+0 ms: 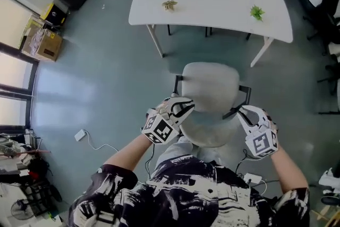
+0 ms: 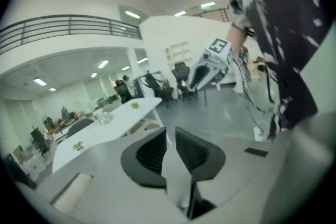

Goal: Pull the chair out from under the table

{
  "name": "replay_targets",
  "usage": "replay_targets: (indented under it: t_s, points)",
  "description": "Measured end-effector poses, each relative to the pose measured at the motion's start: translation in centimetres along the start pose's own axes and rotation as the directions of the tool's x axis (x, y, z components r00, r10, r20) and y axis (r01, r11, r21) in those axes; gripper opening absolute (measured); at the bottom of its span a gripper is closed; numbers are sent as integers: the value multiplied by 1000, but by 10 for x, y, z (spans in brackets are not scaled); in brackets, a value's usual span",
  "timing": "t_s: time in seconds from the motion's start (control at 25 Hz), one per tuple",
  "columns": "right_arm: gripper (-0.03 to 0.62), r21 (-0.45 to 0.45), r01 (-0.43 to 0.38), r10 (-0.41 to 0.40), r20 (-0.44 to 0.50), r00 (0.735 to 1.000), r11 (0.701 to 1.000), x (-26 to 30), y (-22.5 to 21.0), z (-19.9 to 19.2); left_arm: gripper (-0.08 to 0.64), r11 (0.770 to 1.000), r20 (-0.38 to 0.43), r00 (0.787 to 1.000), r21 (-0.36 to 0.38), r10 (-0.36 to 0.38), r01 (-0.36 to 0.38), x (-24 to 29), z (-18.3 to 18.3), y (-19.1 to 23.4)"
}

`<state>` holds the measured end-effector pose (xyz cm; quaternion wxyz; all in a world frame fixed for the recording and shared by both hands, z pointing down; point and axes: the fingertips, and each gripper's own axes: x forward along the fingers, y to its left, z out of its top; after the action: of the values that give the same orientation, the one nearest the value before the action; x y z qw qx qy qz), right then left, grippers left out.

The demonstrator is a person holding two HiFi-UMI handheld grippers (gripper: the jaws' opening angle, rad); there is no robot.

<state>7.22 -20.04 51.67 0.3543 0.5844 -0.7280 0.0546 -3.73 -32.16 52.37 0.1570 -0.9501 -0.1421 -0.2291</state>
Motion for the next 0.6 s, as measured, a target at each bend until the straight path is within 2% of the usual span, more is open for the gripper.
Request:
replay_targets:
  t_s: [0.08, 0.16, 0.24, 0.36, 0.44, 0.52, 0.6]
  points:
    - [61, 164, 93, -116, 139, 983, 982, -6, -58, 47, 53, 993, 136, 987, -94, 85, -72, 0, 55, 48]
    - [41, 282, 149, -219, 238, 946, 948, -19, -109, 92, 41, 978, 251, 957, -182, 148, -104, -7, 106, 87]
    - [28, 356, 193, -306, 296, 905, 914, -35, -147, 130, 31, 962, 328, 923, -242, 202, -124, -17, 147, 116]
    - [7, 456, 244, -424, 350, 835, 856, -58, -185, 175, 18, 947, 382, 882, -267, 276, -180, -34, 191, 148]
    - [3, 496, 258, -474, 379, 794, 829, -70, -193, 196, 12, 942, 401, 865, -269, 301, -203, -42, 210, 160]
    - [3, 506, 264, -494, 397, 773, 821, -77, -190, 209, 6, 940, 420, 855, -280, 304, -196, -47, 223, 162]
    - [3, 509, 270, -503, 402, 765, 818, -82, -184, 215, 6, 937, 429, 850, -293, 306, -189, -50, 230, 158]
